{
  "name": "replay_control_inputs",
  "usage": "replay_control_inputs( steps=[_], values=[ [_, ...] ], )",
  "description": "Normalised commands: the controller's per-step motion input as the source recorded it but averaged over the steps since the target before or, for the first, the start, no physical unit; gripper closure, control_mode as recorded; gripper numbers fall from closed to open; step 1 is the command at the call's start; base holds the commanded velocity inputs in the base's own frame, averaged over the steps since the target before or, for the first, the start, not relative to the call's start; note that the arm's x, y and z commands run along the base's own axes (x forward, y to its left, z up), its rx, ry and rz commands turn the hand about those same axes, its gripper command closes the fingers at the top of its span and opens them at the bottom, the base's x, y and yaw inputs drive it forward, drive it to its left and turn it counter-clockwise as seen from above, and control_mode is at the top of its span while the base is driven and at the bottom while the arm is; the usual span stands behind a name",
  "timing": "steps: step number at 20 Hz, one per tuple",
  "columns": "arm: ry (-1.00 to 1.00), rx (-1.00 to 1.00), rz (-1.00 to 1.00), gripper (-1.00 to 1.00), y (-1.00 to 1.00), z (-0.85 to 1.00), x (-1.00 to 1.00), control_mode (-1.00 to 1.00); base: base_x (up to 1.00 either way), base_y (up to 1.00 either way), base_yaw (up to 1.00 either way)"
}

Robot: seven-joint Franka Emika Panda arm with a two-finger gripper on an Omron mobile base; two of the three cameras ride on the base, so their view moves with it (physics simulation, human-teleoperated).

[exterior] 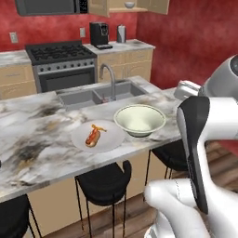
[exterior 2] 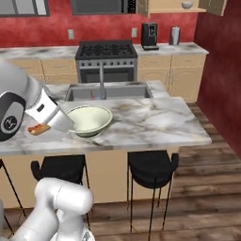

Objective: Take the smaller bowl and place it next to the appetizer plate on the dining counter , and place the larger bowl next to the plate with cooked food.

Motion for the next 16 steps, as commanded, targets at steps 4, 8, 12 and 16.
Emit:
replay_control_inputs(
  steps=[4,8,12,16],
  values=[
    [0.00,0.00,0.00,-1.00,0.00,0.00,0.00,1.00,-0.64,-0.98,0.02],
    [0.00,0.00,0.00,-1.00,0.00,0.00,0.00,1.00,-0.30,-1.00,-0.03],
    [0.00,0.00,0.00,-1.00,0.00,0.00,0.00,1.00,-0.02,-1.00,-0.05],
    [0.00,0.00,0.00,-1.00,0.00,0.00,0.00,1.00,0.53,-1.00,0.03]
  ],
)
